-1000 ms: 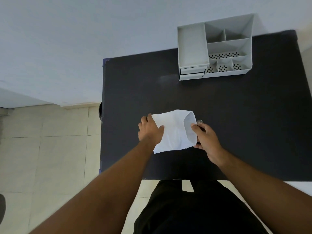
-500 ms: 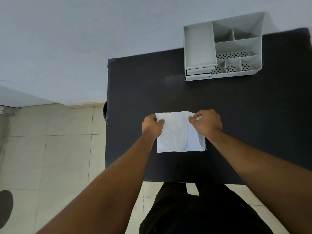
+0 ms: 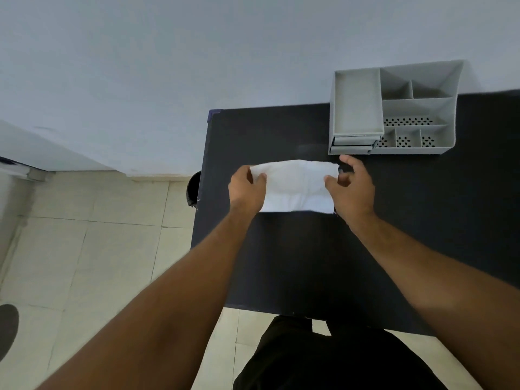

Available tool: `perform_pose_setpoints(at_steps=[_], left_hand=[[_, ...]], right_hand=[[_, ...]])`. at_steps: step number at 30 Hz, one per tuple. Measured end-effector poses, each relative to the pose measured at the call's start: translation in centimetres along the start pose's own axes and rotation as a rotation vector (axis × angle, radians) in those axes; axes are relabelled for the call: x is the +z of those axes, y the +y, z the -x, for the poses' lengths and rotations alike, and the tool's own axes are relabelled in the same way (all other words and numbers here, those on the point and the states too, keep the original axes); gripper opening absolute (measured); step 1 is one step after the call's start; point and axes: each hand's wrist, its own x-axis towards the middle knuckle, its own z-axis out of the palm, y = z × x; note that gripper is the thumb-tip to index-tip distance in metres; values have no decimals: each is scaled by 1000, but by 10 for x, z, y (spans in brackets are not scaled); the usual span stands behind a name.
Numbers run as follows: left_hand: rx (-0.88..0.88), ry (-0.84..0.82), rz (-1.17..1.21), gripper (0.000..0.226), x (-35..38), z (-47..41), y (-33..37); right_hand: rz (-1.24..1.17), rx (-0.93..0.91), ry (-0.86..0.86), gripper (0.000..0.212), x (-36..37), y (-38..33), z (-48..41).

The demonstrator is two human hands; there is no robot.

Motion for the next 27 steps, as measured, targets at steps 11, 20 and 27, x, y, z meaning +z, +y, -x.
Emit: perform_pose_setpoints(at_steps=[11, 20, 27], left_hand=[[336, -253, -702, 19, -33, 41, -73], [98, -451, -689, 23, -22, 60, -99], [-132, -313, -404, 44, -2, 35, -93]], right_hand=[[563, -276, -384, 62, -15, 51, 50], [534, 7, -371, 9, -22, 80, 75], [163, 351, -202, 47, -4, 72, 49]])
